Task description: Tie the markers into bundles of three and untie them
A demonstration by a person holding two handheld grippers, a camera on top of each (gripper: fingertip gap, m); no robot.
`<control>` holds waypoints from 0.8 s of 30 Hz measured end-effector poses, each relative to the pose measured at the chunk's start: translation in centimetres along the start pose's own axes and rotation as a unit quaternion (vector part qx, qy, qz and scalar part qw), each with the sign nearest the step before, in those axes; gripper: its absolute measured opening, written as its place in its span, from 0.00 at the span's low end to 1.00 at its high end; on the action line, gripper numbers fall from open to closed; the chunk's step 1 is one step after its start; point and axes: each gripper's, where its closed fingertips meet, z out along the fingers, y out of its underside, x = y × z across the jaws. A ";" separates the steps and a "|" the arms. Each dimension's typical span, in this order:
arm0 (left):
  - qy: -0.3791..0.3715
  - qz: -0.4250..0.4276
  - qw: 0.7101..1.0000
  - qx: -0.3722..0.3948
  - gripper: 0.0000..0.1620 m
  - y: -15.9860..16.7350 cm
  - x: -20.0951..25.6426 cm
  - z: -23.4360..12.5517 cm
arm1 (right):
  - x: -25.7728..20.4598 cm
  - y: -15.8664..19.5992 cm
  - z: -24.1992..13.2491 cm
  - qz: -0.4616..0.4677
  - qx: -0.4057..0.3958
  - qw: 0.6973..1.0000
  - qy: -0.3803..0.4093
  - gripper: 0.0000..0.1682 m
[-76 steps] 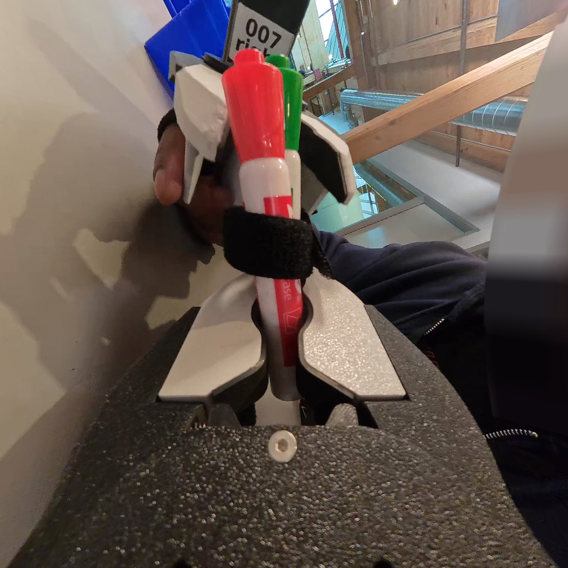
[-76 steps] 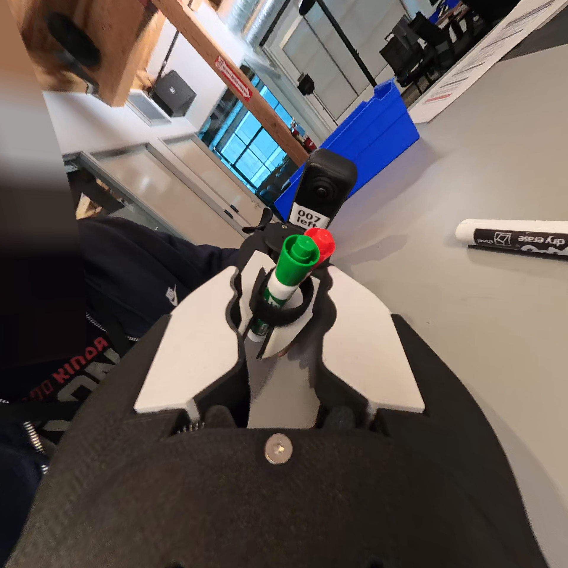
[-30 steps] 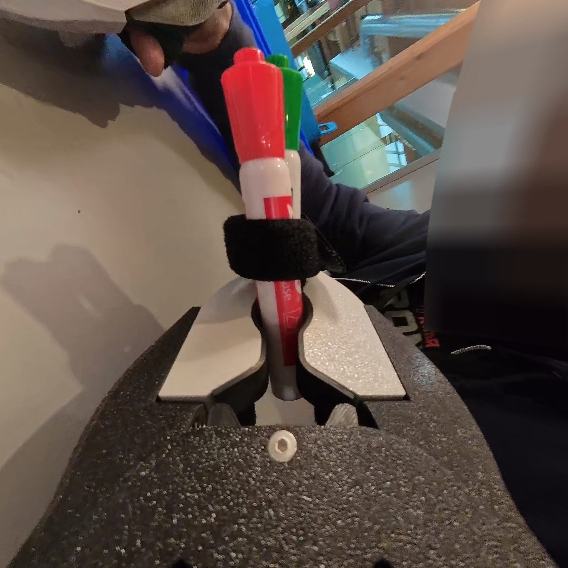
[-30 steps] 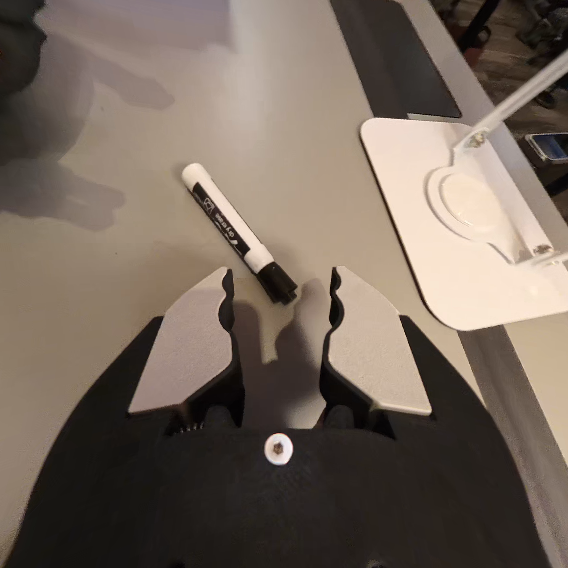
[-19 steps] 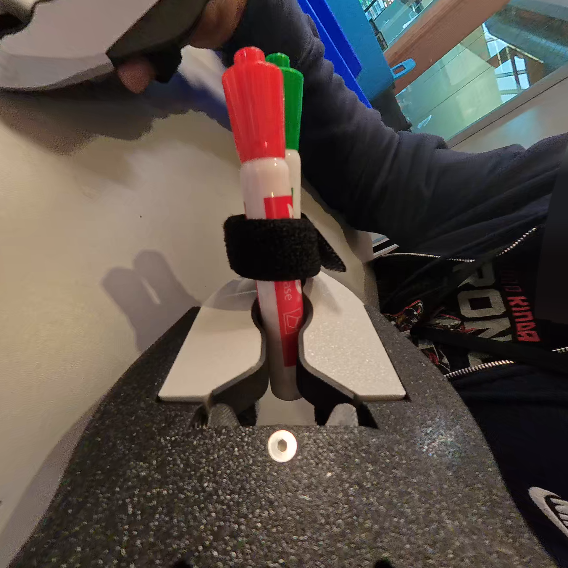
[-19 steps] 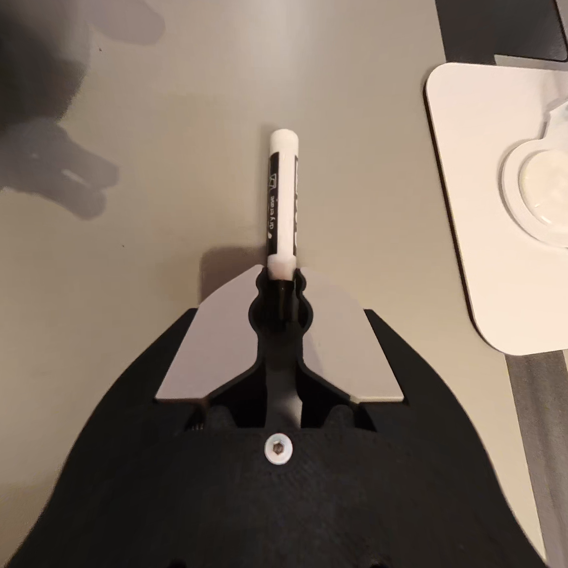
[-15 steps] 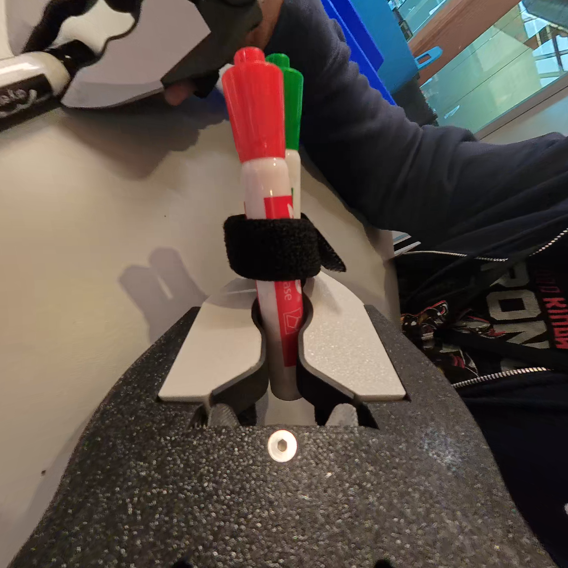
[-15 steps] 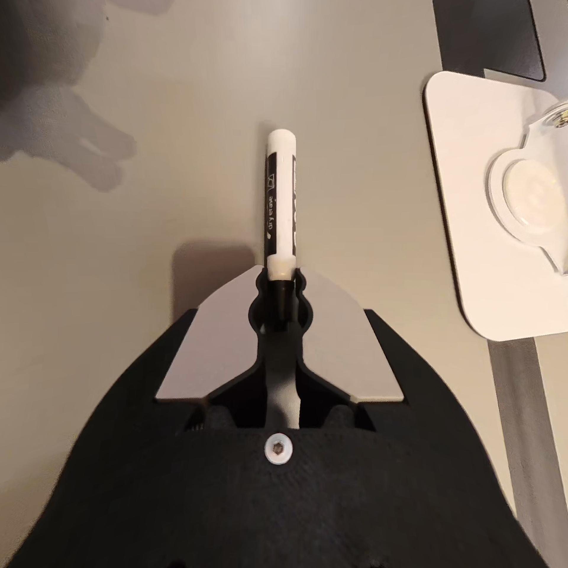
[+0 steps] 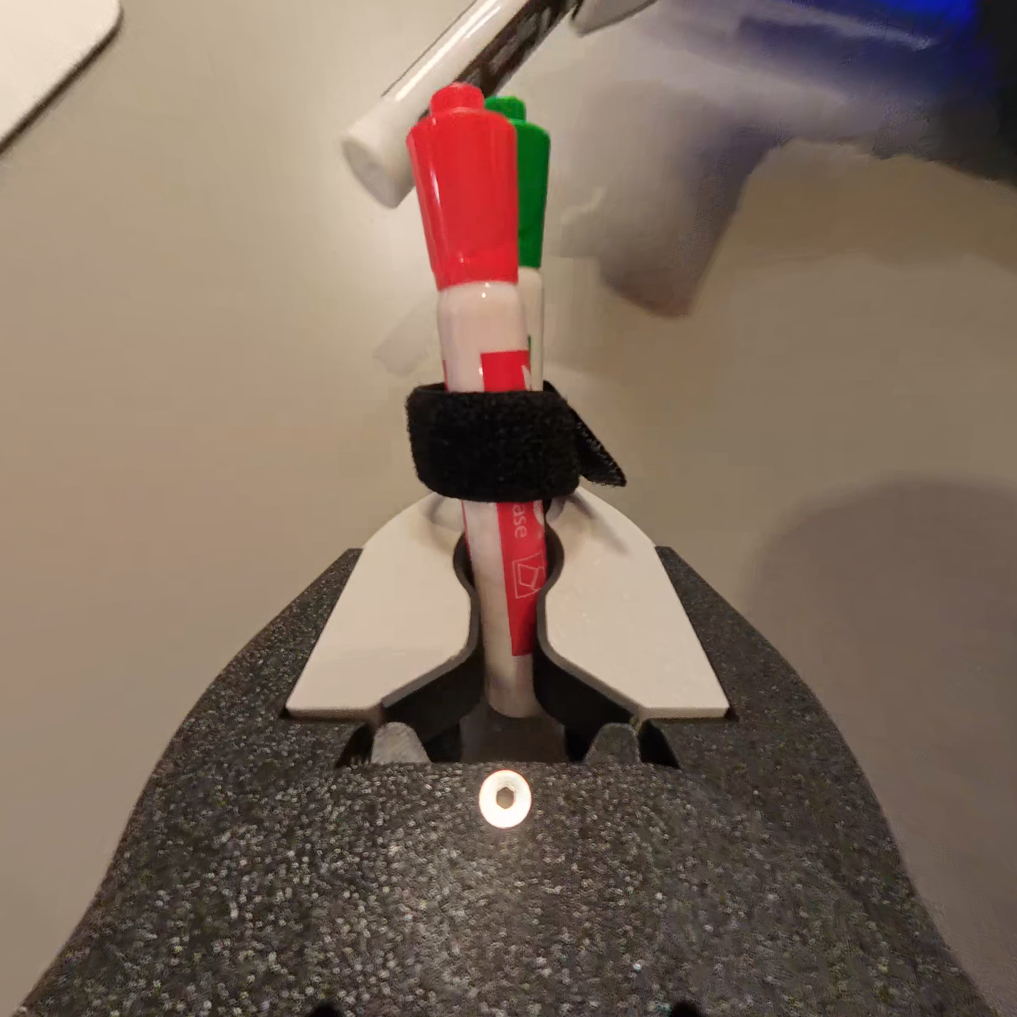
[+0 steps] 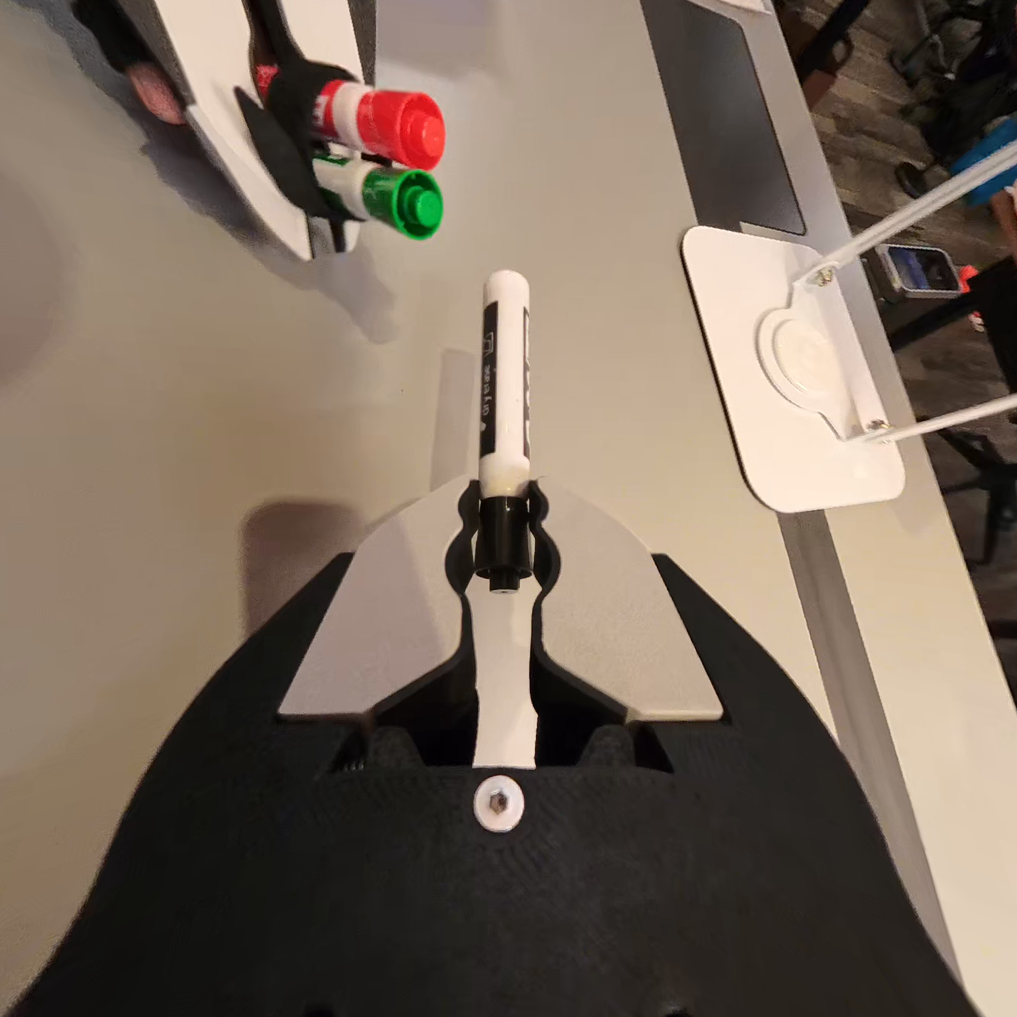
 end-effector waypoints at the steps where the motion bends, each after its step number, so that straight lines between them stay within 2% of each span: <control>1: -0.027 0.019 0.999 -0.004 0.09 0.1 -0.6 -0.1 | -0.2 0.1 -0.6 -0.001 -0.004 1.000 0.012 0.10; 5: -0.146 0.133 0.980 -0.022 0.09 -0.1 -2.7 -0.5 | -2.3 0.0 -1.6 -0.011 0.000 0.999 0.046 0.10; 9: -0.236 0.290 0.927 -0.029 0.09 -0.8 -3.3 -0.4 | -2.7 -0.3 -2.0 -0.047 -0.007 0.994 0.099 0.10; 12: -0.276 0.388 0.879 -0.041 0.10 -1.2 -3.3 -0.2 | -3.3 -1.1 -2.1 -0.066 -0.002 0.993 0.095 0.10; 19: -0.299 0.507 0.805 -0.072 0.10 -1.4 -2.7 0.5 | -5.5 -0.9 -1.8 -0.154 -0.071 0.982 0.077 0.10; 24: -0.288 0.539 0.786 -0.091 0.11 -1.3 -1.8 1.2 | -7.0 -1.4 -2.1 -0.191 -0.095 0.975 0.056 0.10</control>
